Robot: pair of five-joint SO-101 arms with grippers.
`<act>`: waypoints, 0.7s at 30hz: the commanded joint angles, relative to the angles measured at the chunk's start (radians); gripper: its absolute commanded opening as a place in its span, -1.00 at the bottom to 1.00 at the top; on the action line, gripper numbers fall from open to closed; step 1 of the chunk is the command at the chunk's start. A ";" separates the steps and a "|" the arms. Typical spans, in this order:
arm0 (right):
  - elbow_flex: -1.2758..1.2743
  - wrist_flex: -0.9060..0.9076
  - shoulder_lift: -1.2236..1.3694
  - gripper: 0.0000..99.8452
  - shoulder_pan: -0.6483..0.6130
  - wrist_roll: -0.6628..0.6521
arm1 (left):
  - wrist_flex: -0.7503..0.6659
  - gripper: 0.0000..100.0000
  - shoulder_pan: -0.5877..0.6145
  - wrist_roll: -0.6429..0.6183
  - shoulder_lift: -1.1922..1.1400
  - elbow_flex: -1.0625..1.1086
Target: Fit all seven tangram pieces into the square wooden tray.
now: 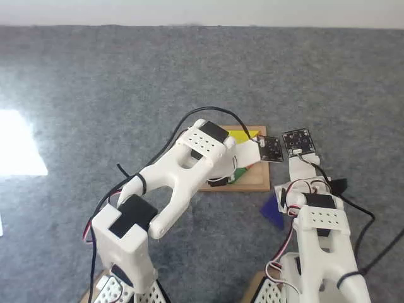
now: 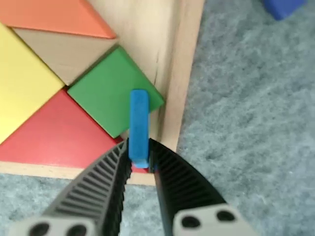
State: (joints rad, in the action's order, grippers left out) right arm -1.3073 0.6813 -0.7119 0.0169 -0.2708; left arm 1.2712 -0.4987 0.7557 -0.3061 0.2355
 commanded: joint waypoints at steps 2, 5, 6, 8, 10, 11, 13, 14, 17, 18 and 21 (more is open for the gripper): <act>0.003 -0.031 -0.019 0.04 -0.008 -0.012 | 0.005 -0.97 0.005 0.018 -0.002 0.018; 0.003 -0.033 -0.019 0.04 -0.008 -0.012 | -0.025 -0.97 0.003 0.041 -0.002 0.050; 0.003 -0.033 -0.019 0.04 -0.008 -0.012 | -0.031 -0.97 0.005 0.060 -0.002 0.062; 0.003 -0.033 -0.019 0.04 -0.008 -0.012 | -0.032 -0.97 0.008 0.078 -0.002 0.073; 0.003 -0.033 -0.019 0.04 -0.008 -0.012 | -0.032 -0.97 0.012 0.081 -0.002 0.073; 0.003 -0.033 -0.019 0.04 -0.008 -0.012 | -0.032 -0.97 0.015 0.081 -0.002 0.071; 0.003 -0.033 -0.019 0.04 -0.008 -0.012 | -0.032 -0.97 0.025 0.084 -0.002 0.071; 0.003 -0.033 -0.019 0.04 -0.008 -0.012 | -0.032 -0.97 0.029 0.094 -0.002 0.071; 0.003 -0.033 -0.019 0.04 -0.008 -0.012 | -0.032 -0.95 0.057 0.092 -0.002 0.070; 0.003 -0.033 -0.019 0.04 -0.008 -0.012 | -0.032 -0.91 0.068 0.083 -0.002 0.065; 0.003 -0.033 -0.019 0.04 -0.008 -0.012 | -0.031 -0.77 0.100 0.072 -0.002 0.041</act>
State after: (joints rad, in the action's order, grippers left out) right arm -1.3073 0.6659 -0.7119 0.0169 -0.2708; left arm 1.2451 -0.4480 0.8447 -0.2954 0.2816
